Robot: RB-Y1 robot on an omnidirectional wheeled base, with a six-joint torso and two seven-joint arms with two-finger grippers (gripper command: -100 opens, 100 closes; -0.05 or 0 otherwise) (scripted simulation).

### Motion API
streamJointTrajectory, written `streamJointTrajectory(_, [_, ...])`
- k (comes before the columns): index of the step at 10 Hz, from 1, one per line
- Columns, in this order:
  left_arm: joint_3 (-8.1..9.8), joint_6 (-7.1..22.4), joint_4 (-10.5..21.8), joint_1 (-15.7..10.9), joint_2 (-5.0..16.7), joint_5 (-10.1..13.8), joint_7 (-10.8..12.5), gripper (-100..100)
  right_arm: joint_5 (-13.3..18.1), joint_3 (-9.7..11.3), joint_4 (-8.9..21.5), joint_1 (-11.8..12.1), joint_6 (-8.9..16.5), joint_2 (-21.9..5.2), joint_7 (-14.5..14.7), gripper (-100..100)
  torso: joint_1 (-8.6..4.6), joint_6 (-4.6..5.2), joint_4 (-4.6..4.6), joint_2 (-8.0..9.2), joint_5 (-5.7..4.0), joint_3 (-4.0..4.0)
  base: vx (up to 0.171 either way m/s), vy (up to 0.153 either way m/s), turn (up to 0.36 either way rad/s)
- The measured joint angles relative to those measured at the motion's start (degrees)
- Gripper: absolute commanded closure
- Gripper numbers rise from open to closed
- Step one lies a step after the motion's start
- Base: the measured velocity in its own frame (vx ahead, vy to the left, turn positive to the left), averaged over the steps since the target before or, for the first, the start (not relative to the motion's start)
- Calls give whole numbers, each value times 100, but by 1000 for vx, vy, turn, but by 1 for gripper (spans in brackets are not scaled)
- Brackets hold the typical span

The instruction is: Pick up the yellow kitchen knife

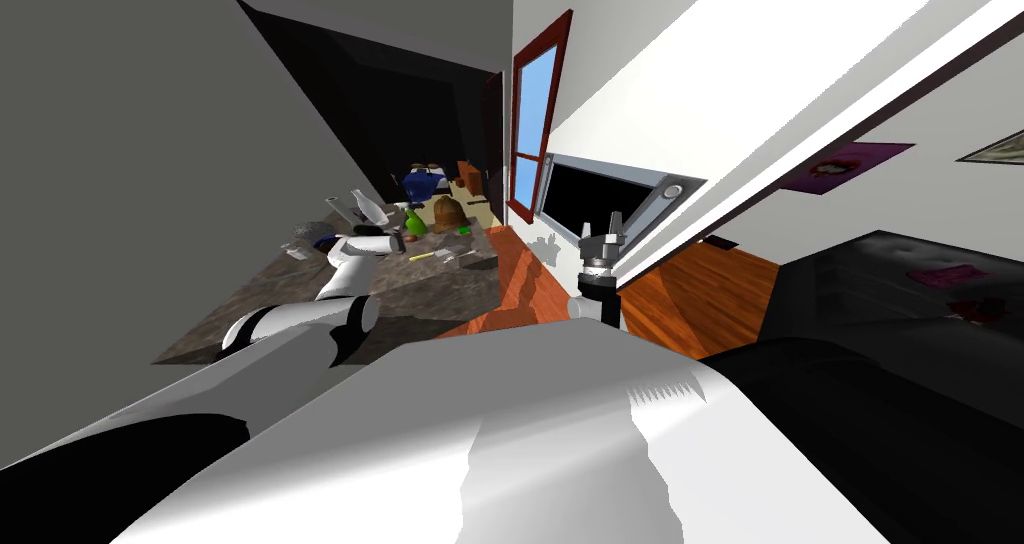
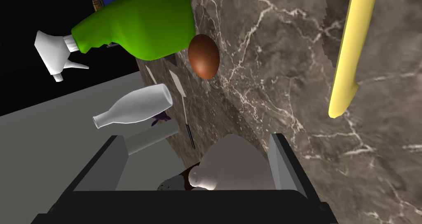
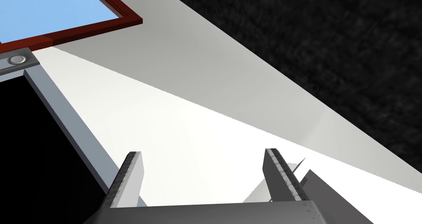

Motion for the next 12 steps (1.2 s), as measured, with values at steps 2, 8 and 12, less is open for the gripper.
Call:
streamJointTrajectory(2, [36,177,344,-170,-39,-15,3,-100,0,0,0,0,0,0,0,0,-7,1,-1,-3,-2,-2,26,-77,-23])
streamJointTrajectory(8, [160,791,1231,-620,-110,8,-42,-100,0,0,0,0,0,0,0,0,0,1,-1,-2,0,-1,28,-72,-24])
streamJointTrajectory(12, [217,1135,1483,-713,-156,9,-37,-100,0,0,0,0,0,0,0,0,12,-1,1,2,2,1,16,-35,-9])
